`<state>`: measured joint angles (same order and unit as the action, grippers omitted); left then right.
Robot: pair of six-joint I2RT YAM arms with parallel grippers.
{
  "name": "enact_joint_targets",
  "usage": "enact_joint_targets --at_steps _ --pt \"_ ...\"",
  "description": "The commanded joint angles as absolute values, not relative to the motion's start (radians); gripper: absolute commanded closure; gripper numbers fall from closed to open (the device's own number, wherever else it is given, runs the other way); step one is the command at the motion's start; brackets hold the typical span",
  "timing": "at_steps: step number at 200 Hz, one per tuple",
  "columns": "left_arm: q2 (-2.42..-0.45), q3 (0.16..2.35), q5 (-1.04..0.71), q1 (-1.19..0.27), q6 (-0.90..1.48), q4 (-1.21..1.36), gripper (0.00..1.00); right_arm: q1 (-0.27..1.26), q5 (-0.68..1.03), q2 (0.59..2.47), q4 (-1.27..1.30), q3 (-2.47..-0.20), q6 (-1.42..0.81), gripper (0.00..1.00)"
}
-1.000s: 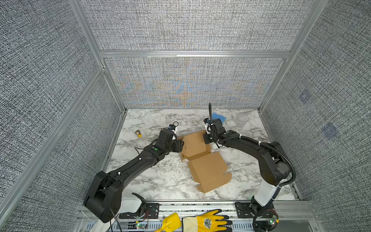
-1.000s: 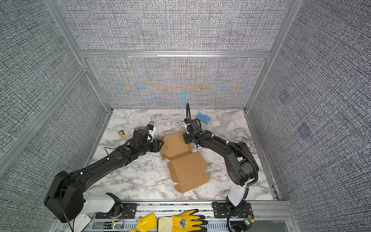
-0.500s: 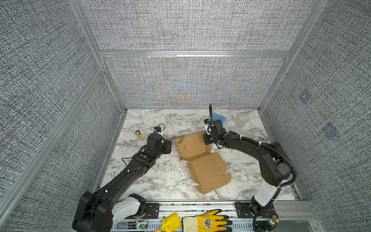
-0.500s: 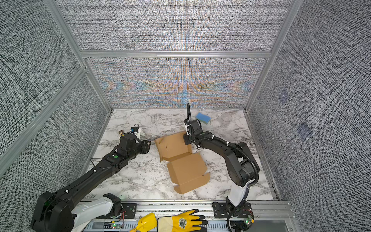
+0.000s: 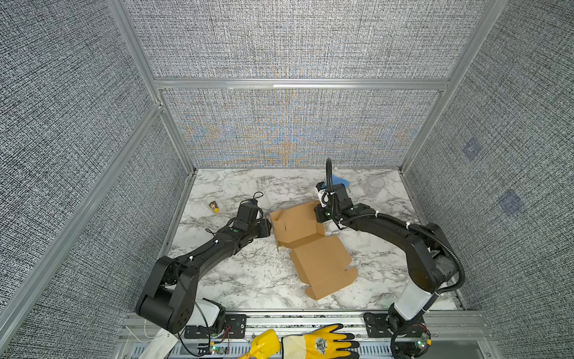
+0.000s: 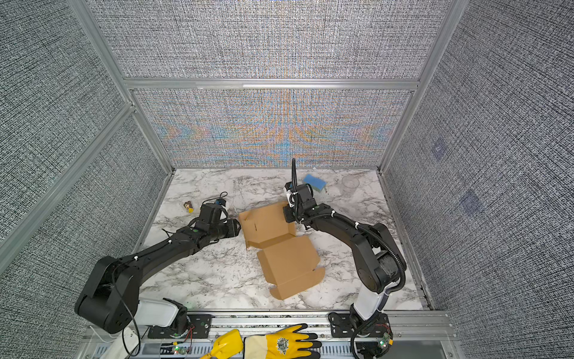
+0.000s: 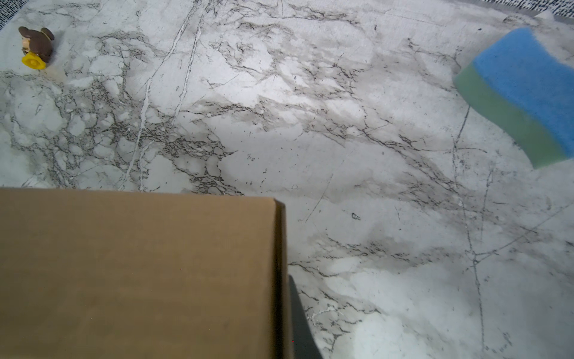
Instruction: Fold the paper box
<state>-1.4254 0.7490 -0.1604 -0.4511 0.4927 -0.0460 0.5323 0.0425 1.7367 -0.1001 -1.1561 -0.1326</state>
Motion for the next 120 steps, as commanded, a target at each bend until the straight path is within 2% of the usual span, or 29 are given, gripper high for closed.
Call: enact_joint_targets --at_steps 1,120 --pt "-1.435 0.763 -0.259 -0.462 0.464 0.055 0.53 0.535 0.05 1.741 -0.088 -1.16 -0.139 1.0" --pt "-1.409 0.735 -0.278 -0.547 0.473 0.137 0.54 0.541 0.034 1.778 -0.098 -1.177 -0.137 1.0"
